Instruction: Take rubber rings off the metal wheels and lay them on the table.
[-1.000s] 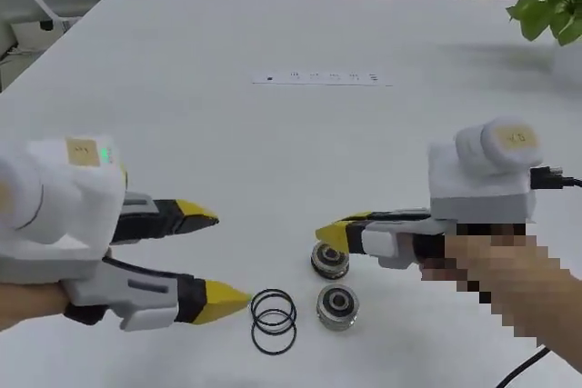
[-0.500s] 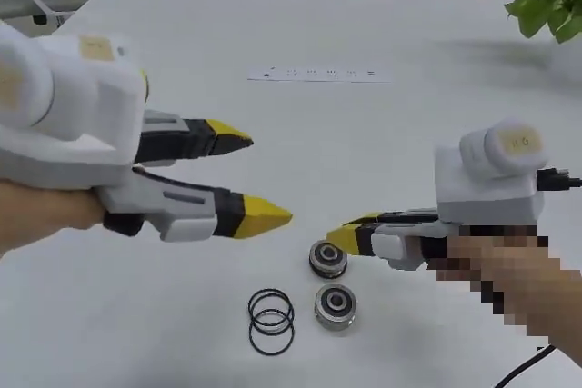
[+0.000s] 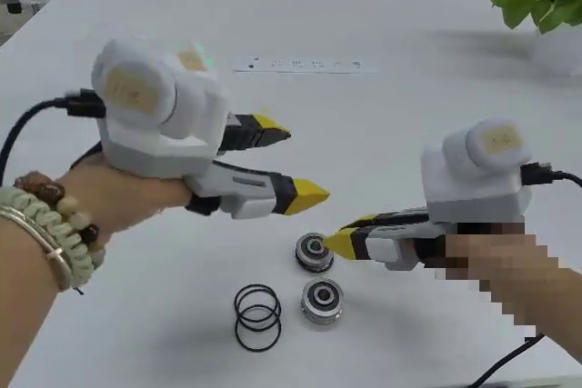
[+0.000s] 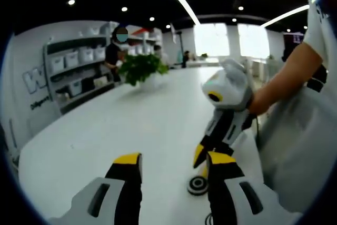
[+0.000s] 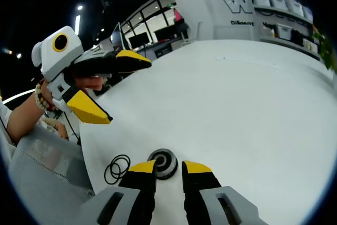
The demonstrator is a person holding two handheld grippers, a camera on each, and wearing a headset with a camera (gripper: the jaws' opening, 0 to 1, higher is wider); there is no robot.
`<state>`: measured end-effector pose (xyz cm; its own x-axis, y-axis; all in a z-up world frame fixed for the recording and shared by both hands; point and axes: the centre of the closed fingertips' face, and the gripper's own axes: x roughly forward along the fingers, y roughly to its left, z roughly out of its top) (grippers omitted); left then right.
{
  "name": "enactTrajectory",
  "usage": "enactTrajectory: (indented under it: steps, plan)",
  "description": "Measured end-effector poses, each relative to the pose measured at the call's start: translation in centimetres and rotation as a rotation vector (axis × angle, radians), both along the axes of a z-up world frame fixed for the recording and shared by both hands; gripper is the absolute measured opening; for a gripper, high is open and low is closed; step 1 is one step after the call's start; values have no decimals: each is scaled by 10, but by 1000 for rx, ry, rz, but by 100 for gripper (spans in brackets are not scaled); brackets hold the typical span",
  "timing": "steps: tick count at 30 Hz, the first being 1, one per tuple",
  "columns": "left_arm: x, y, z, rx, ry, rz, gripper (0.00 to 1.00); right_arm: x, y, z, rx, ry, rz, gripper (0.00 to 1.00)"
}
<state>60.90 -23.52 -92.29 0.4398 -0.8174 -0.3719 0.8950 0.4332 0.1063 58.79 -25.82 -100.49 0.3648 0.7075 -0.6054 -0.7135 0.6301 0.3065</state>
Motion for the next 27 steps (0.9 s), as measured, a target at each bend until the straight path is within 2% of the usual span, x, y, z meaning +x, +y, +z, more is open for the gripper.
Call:
enactTrajectory:
  steps: [1,2,3,4,5,7,10,16,21,27]
  plan:
    - [-4,-1,-9,4,3,-8,47,0,-1,-2,-16,-4,6,16]
    - [-8,0,-19,45,21,-29,44,-1,-1,-3,-20,-4,9,16]
    - [-14,1,-32,136,17,-85,42,-1,-1,-4,-21,-2,15,16]
    - [-14,-2,-33,141,-19,-105,40,-1,-1,-4,-20,-2,18,16]
    - [-13,-3,-36,121,-4,-86,39,-1,-1,-4,-20,-2,21,16]
    - [-14,-2,-43,114,49,-66,38,-2,-1,-5,-25,-1,24,16]
    - [-12,-6,-45,90,47,-59,38,-3,-2,-8,-40,2,37,16]
    - [-11,-11,-58,68,89,-26,33,-4,-3,-12,-49,10,44,17]
    - [-18,-15,-73,110,107,-56,28,-6,-2,-12,-49,10,54,17]
    - [-15,-12,-80,104,142,-26,22,-6,-2,-12,-48,11,60,17]
